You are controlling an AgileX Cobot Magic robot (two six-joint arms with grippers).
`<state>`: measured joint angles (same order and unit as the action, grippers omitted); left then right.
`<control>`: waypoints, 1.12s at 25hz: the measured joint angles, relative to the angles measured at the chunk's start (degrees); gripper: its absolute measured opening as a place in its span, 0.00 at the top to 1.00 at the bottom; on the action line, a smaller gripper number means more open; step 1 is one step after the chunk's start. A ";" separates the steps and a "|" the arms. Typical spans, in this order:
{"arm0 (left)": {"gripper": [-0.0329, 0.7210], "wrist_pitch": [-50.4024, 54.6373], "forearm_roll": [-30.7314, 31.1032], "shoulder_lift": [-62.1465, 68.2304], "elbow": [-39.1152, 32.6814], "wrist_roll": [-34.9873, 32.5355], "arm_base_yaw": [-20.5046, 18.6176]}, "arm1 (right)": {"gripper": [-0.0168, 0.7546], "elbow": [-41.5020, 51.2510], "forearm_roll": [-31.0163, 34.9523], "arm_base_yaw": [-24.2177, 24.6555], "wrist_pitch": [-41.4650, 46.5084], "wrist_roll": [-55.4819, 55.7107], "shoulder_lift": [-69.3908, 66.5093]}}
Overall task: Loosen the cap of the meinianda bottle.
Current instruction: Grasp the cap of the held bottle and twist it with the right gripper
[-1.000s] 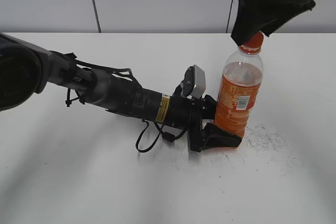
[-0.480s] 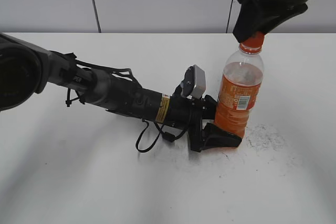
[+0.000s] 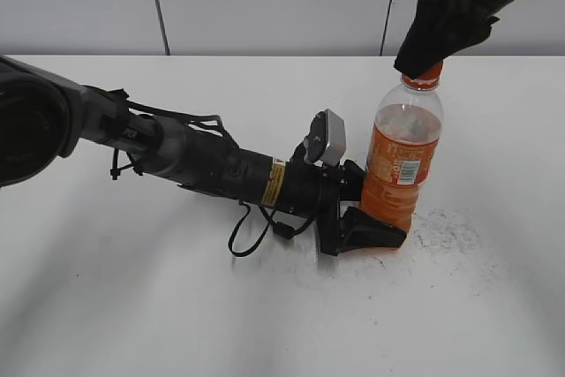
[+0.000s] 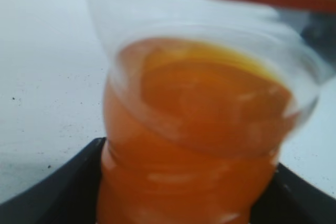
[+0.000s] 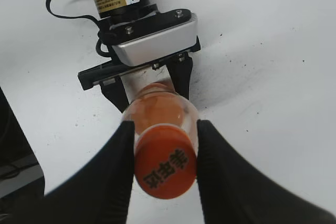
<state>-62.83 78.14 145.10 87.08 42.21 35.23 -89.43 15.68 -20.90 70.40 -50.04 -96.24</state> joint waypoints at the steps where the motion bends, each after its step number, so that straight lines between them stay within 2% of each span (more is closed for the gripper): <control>1: 0.21 0.00 0.00 0.00 0.00 0.00 0.00 | 0.64 0.00 0.00 0.00 0.00 1.52 0.00; 2: 0.21 0.00 0.00 0.00 0.00 0.00 0.00 | 0.61 0.00 -0.06 0.00 0.00 3.14 0.00; 5: 0.21 -0.06 0.06 0.00 0.00 -0.06 0.00 | 0.43 0.06 -1.26 0.00 0.00 10.96 0.00; 6: 0.21 -0.06 0.06 0.00 0.00 -0.06 0.00 | 0.34 0.06 -1.51 0.00 -0.05 16.55 0.00; 8: 0.21 -0.10 0.12 0.00 0.00 -0.10 0.00 | 0.28 0.06 -1.97 0.00 -0.05 25.88 0.00; 11: 0.21 -0.10 0.12 0.00 0.00 -0.10 0.00 | 0.26 0.06 -1.99 0.00 -0.05 42.22 0.00; 12: 0.21 -0.10 0.12 0.00 0.00 -0.10 0.00 | 0.26 0.06 -1.99 0.00 -0.05 44.54 0.00; 15: 0.21 -0.10 0.12 0.00 0.00 -0.10 0.00 | 0.38 0.06 -2.04 0.00 -0.05 52.53 0.00; 18: 0.21 -0.10 0.12 0.00 0.00 -0.10 0.00 | 0.60 0.06 -1.78 0.00 -0.11 52.89 0.00; 19: 0.21 -0.10 0.12 0.00 0.00 -0.10 0.00 | 0.64 0.06 -1.65 0.00 -0.11 52.42 0.00; 22: 0.21 -0.10 0.17 0.00 0.00 -0.10 0.00 | 0.64 0.06 -1.56 0.00 -0.17 48.22 0.00; 24: 0.21 -0.10 0.17 0.00 0.00 -0.10 0.00 | 0.64 0.06 -1.34 0.00 -0.23 41.59 0.00; 28: 0.21 -0.04 0.12 0.00 0.00 0.08 0.00 | 0.64 0.00 -0.68 0.00 -0.29 13.39 0.00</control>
<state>-62.87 78.26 145.10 87.08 42.29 35.23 -89.44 15.00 -20.90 70.11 -36.65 -96.24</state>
